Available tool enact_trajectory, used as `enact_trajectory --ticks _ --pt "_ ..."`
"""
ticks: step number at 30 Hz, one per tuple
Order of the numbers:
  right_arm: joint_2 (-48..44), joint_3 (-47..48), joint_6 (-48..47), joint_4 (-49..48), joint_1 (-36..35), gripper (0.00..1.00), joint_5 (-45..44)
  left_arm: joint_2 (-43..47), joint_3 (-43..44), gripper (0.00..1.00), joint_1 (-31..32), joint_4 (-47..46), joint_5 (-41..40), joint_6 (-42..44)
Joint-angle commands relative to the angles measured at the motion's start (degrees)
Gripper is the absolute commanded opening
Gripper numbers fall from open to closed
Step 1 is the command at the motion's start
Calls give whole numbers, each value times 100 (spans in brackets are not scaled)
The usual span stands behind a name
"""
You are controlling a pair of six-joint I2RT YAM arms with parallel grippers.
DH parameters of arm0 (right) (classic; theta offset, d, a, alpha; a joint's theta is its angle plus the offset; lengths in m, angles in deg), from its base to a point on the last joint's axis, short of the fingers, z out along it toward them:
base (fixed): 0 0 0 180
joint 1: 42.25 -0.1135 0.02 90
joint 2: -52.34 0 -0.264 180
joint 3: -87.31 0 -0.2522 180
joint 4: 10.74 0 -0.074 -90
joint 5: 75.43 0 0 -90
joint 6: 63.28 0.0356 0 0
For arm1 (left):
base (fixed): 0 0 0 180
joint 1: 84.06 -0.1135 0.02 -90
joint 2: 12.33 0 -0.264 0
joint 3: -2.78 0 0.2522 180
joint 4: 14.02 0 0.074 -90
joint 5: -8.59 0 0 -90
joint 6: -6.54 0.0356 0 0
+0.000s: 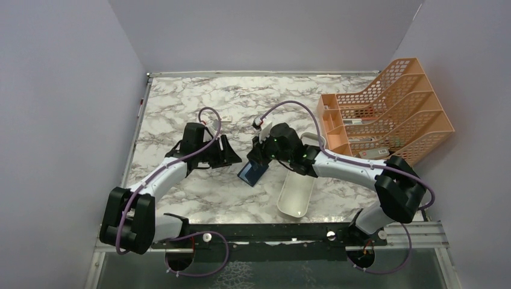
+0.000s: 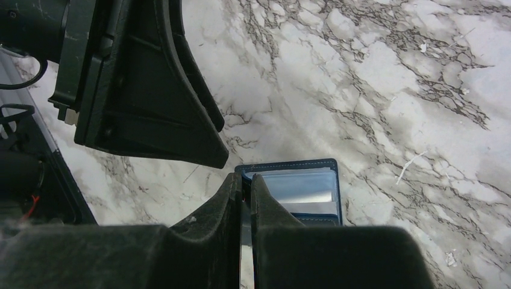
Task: Put the credit cards into the card holder
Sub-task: Open the card holder at the center of the board.
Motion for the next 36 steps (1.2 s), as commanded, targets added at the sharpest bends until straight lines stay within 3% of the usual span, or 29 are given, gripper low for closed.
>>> enact_trajectory --ticks 1,7,10,17,28,36 --pt "-21 94 17 -111 111 2 543 328 201 59 -33 89 42 363" --pt "-10 225 -52 -32 139 2 610 671 600 62 -33 885 -1125 802" --pt "-5 313 -87 -3 141 2 681 1059 589 65 -31 933 -1341 923" --pt "58 259 -141 -157 151 2 762 1243 94 66 -35 115 -243 724" --pt "-596 -846 204 210 150 2 1252 756 -390 58 -30 87 -556 260" --pt "-834 -1386 192 34 150 2 1189 437 -799 61 -15 -1106 512 -181"
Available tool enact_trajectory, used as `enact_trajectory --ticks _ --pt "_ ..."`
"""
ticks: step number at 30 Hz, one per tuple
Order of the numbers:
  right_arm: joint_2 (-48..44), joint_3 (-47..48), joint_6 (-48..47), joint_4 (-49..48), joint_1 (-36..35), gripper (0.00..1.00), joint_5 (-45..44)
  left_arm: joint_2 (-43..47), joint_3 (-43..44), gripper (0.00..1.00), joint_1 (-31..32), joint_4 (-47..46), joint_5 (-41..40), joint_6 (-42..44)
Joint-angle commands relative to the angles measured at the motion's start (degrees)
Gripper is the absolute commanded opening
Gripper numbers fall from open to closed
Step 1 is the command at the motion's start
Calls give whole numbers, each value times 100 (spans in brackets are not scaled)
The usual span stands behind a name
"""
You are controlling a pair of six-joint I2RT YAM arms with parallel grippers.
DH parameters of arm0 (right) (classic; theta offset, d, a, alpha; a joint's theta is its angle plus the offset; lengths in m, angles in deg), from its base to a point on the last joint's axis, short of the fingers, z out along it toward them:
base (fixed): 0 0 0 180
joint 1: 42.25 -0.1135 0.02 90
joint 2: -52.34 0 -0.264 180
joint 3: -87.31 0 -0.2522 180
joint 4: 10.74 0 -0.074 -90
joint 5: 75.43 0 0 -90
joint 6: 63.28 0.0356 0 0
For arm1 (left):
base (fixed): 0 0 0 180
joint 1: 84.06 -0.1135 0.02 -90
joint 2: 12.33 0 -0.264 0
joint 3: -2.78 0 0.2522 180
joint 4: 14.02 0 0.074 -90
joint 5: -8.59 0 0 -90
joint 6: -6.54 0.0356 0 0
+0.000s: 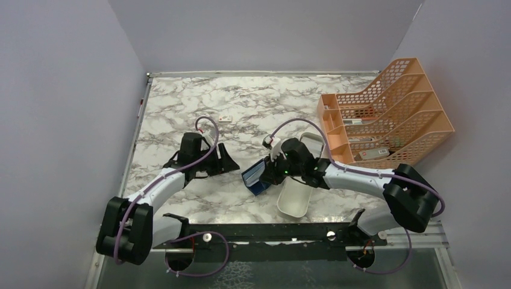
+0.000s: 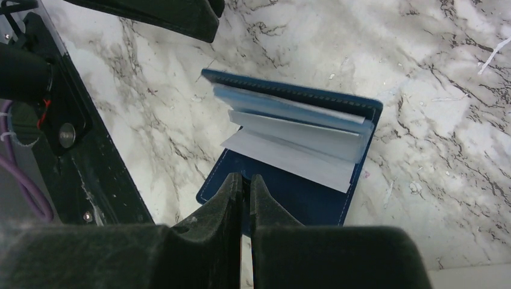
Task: Put the credit cards into the card holder
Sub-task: Open the card holder at the center of the board.
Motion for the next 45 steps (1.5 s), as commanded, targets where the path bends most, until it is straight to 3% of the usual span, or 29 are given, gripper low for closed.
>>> enact_trajectory --ticks 1,12,35,37,40,43,45 --pt "-214 -73 22 -54 14 2 156 -248 -22 62 2 -842 807 -277" --pt "-165 85 -143 26 14 2 28 -511 407 68 78 -806 1412 -11" --pt "-144 125 -435 48 14 2 -106 -1906 1525 69 817 246 399 909" --pt "-144 99 -434 17 14 2 -102 -1960 1563 64 833 297 385 944" --pt "-127 87 -431 0 18 2 -126 -2019 1590 47 830 330 346 971" --pt "-127 66 -405 -31 14 2 -165 -2010 1607 39 832 400 384 1016" --pt "-135 59 -394 -44 14 2 -193 -1941 1586 28 831 448 372 1036"
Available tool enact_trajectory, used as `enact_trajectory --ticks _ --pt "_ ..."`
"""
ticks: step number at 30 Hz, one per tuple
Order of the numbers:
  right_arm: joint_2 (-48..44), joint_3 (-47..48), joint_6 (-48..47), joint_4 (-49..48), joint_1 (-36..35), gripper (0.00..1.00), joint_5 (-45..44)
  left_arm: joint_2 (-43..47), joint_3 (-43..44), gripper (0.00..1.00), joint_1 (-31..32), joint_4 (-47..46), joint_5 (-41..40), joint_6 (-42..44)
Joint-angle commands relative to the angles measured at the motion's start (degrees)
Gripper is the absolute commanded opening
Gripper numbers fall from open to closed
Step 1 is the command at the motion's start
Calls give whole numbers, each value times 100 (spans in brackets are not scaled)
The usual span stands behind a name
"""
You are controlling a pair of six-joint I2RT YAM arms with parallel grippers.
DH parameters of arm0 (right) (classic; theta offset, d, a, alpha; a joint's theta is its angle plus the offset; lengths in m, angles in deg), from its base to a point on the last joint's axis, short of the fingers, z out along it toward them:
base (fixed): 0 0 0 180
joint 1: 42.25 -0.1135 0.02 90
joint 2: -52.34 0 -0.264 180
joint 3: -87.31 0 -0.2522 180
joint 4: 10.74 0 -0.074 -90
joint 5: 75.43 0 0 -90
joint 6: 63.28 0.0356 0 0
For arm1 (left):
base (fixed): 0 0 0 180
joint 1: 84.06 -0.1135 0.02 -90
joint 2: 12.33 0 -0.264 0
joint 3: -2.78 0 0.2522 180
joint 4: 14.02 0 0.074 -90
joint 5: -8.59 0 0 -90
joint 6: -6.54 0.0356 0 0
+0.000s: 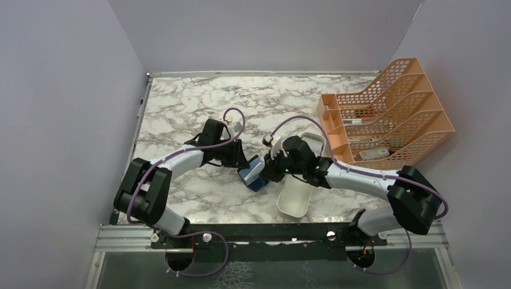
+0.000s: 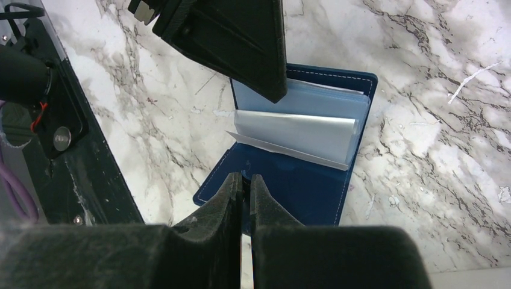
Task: Put the credit cards into the card holder
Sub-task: Open the card holder at the center of the board.
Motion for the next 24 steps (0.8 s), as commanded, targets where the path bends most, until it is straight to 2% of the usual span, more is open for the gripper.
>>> enact_trajectory --ticks 1,4,10,13,17,21,24 --pt "14 9 -22 -48 14 2 -169 96 94 20 31 148 -97 182" --pt "24 9 22 -59 14 5 -198 241 77 0 32 308 -143 202" --pt "-97 385 820 462 14 36 -246 1327 -93 0 38 566 -826 -347" --pt "-243 415 1422 280 14 46 -37 1947 -55 0 37 729 -1403 -462" --pt "-143 458 2022 -96 16 55 -132 2057 452 0 43 1374 -2043 -148" --pt "55 736 2725 -80 14 55 -280 2071 507 0 81 1562 -2232 -256" --pt "158 753 3216 -443 14 55 -272 2082 406 0 127 1579 -2471 -237"
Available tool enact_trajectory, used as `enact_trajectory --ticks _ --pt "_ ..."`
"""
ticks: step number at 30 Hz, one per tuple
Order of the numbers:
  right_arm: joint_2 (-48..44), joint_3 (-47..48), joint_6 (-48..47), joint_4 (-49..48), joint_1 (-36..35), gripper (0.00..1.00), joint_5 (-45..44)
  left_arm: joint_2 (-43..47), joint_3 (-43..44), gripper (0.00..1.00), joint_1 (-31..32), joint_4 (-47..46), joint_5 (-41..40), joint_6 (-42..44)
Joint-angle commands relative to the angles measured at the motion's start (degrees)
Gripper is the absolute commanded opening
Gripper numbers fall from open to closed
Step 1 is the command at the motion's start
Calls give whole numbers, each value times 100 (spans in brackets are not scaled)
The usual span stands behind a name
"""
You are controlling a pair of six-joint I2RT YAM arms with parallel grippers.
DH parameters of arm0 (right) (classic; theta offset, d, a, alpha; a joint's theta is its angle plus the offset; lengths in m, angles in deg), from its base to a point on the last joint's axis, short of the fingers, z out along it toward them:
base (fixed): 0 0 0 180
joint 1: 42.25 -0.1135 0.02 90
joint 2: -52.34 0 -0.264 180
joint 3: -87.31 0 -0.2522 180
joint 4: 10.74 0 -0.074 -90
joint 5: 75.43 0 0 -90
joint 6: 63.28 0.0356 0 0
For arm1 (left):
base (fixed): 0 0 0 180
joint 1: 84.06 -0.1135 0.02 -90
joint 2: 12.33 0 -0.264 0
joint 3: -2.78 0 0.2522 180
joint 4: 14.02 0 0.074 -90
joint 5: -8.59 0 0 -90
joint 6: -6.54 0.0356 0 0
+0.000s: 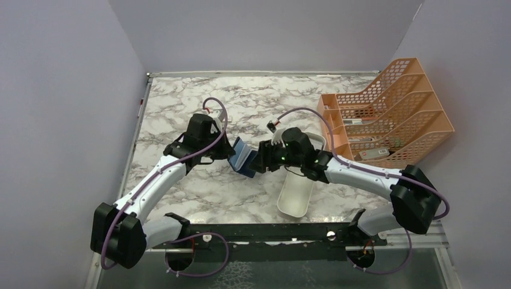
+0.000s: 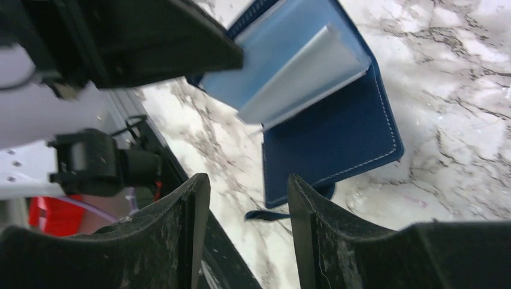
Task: Put the credit cards into the card holder
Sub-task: Open the card holder at the center of the board.
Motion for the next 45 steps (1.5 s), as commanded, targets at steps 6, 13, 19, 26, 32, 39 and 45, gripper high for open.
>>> enact_trajectory --ticks 6,13,19,26,32,39,45 --pt "634 568 1400 -516 10 60 -192 58 -7 0 149 332 -814 -28" --pt "1209 710 1672 -1219 10 48 -66 81 -111 0 206 216 -699 -145" --pt "1890 1214 1811 -1308 10 39 -136 146 -309 0 205 72 -700 -336" --pt "2490 1610 1662 -113 10 36 -1193 207 -584 0 209 -234 -506 -602" --pt "2559 1092 1418 -116 18 30 -1600 218 -1097 0 205 -935 -346 -1013" --pt "2479 802 1019 268 27 24 -1783 390 -1534 0 156 -1197 -809 -1283" --pt "2447 703 640 353 27 24 -1601 370 -1909 0 26 -1737 -345 -1585"
